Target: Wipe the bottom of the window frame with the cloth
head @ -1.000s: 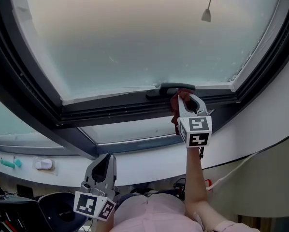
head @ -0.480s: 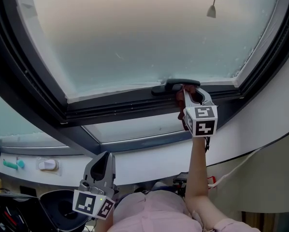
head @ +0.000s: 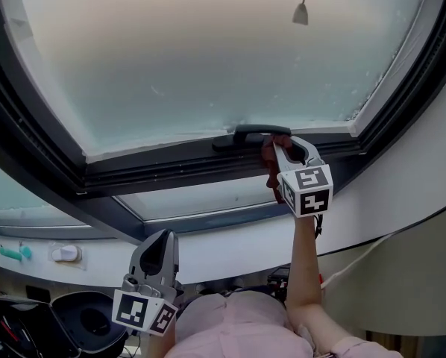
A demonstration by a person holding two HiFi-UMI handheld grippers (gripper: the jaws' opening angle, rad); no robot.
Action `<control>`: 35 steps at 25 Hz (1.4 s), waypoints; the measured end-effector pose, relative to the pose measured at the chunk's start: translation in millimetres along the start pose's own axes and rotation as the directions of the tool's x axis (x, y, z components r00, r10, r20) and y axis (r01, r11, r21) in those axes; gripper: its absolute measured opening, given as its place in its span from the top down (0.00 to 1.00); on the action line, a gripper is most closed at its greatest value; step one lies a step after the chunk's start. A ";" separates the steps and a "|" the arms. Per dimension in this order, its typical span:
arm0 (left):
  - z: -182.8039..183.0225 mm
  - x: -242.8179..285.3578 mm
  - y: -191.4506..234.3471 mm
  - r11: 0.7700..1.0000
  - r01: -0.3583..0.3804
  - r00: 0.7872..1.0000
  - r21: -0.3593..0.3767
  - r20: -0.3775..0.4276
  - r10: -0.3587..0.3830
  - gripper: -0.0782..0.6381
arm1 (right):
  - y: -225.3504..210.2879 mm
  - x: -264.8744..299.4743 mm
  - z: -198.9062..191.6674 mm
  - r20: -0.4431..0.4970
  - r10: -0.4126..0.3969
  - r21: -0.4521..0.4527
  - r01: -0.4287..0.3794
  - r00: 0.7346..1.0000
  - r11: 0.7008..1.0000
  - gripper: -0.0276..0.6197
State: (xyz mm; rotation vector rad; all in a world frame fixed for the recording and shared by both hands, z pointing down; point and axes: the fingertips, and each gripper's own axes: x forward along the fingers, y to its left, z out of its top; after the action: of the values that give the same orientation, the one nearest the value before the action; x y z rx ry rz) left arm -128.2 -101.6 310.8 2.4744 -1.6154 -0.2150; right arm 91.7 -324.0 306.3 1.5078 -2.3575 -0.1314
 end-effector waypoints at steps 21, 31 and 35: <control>-20.4 54.5 -67.0 1.000 0.012 1.000 0.009 -0.013 -0.012 0.89 | -93.8 -26.2 -34.5 0.007 -0.051 0.021 0.050 0.999 0.999 0.86; -32.7 63.3 -89.4 1.000 0.000 1.000 0.007 -0.019 0.001 0.89 | -103.0 -30.2 -23.3 0.015 -0.053 -0.099 0.054 0.998 0.994 0.86; -33.7 64.0 -91.2 1.000 -0.016 1.000 0.011 -0.017 0.017 0.89 | -63.8 -23.4 5.9 0.119 0.105 -0.073 -0.096 0.987 0.993 0.86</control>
State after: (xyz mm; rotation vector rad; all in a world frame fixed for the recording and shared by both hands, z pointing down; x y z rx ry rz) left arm -14.1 -121.9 321.4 2.4631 -1.6339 -0.1835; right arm 153.8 -331.3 279.1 1.3830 -2.4932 -0.2834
